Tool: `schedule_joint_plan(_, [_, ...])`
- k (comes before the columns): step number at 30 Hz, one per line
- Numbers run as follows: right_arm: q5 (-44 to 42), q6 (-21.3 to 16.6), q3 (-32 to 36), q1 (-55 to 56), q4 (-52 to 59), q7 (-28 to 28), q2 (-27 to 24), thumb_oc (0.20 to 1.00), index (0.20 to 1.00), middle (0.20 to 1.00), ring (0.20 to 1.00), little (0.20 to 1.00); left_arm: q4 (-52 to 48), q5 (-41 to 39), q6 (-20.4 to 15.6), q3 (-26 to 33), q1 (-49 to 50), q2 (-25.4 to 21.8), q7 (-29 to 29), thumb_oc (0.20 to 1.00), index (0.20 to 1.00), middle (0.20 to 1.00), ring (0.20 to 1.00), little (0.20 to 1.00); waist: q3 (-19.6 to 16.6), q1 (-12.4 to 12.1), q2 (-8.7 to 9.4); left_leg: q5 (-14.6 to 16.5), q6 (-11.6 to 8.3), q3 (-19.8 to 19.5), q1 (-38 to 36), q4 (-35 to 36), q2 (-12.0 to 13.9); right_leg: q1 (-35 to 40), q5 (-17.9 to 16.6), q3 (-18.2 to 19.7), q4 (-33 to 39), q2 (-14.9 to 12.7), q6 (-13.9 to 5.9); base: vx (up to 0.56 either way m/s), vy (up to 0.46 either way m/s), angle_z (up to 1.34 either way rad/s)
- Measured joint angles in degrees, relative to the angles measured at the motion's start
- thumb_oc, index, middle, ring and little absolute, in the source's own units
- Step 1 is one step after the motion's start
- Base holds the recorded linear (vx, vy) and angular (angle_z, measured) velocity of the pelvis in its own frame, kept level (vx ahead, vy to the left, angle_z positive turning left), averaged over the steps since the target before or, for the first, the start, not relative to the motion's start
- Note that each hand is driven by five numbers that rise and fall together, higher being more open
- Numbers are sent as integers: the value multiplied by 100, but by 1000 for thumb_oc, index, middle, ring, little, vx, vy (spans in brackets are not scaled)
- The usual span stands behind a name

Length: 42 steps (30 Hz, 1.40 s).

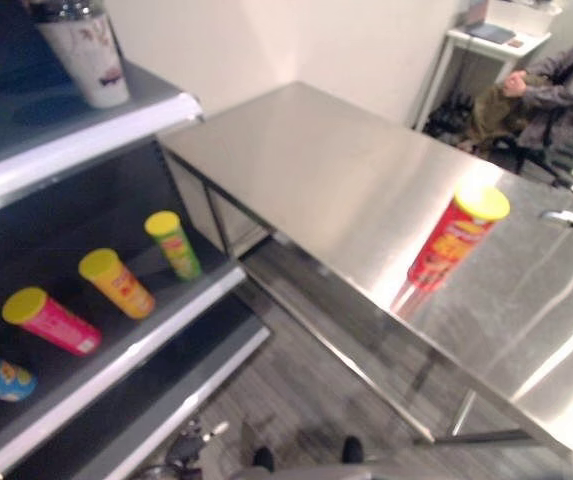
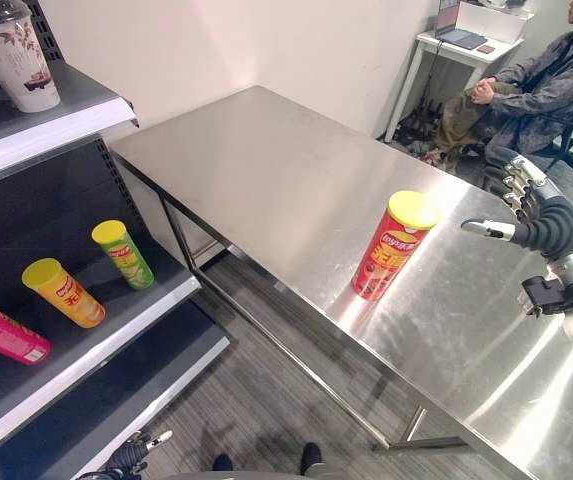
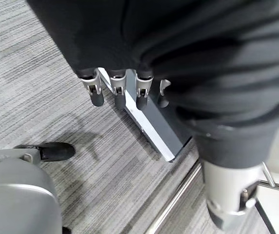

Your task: Put the goods on the table back onto the shelves and tidy them up.

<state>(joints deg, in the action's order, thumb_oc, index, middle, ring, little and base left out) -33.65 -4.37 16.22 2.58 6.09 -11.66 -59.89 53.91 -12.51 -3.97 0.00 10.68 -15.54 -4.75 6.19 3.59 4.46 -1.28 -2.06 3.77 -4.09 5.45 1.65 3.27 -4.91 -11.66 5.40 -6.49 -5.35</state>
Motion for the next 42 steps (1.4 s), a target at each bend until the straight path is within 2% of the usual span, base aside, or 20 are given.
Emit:
schedule_joint_plan(4, [121,4,-9,5,21,-131,-140,1000,1000,1000,1000,1000,6,2,-2,-1,27,0,-15,1000,1000,1000,1000,1000,-11,-6,-5,25,29,-15,7,0,-2,0,4,-7,0,-2,3,0,0,0])
schedule_joint_plan(9, [194,6,-130,66,129,-298,-382,1000,1000,1000,1000,1000,24,5,-4,-9,121,4,-54,1000,1000,1000,1000,1000,-218,-13,-42,12,10,-34,35,0,-3,-19,19,-36,1,-4,5,0,0,0])
schedule_joint_plan(20, [1458,33,-952,-227,-283,-134,-468,1000,1000,1000,1000,1000,34,5,-9,-12,45,5,-30,1000,1000,1000,1000,1000,-277,-145,-65,10,8,-178,46,0,-13,35,39,-159,2,-16,1,6,-2,5])
schedule_joint_plan(25, [1458,36,-982,-255,-339,-107,-468,1000,1000,1000,1000,1000,32,4,-7,-14,117,4,17,1000,1000,1000,1000,1000,-267,-256,-98,3,-1,-207,85,0,-14,20,47,-192,3,-15,-3,4,-6,4])
schedule_joint_plan(29, [1461,90,-1112,-311,-472,-34,-463,1000,1000,1000,1000,1000,24,4,-6,-14,106,4,19,1000,1000,1000,1000,1000,-260,-253,-84,-1,-5,-319,115,0,-28,38,76,-298,2,-27,-8,9,-2,11])
schedule_joint_plan(42, [1192,147,-1146,-544,-612,18,-224,1000,1000,1000,1000,1000,22,-2,-3,-14,95,4,24,1000,1000,1000,1000,1000,-228,-281,-51,-3,-3,-339,124,0,-60,52,86,-340,4,-58,-12,3,-1,1])
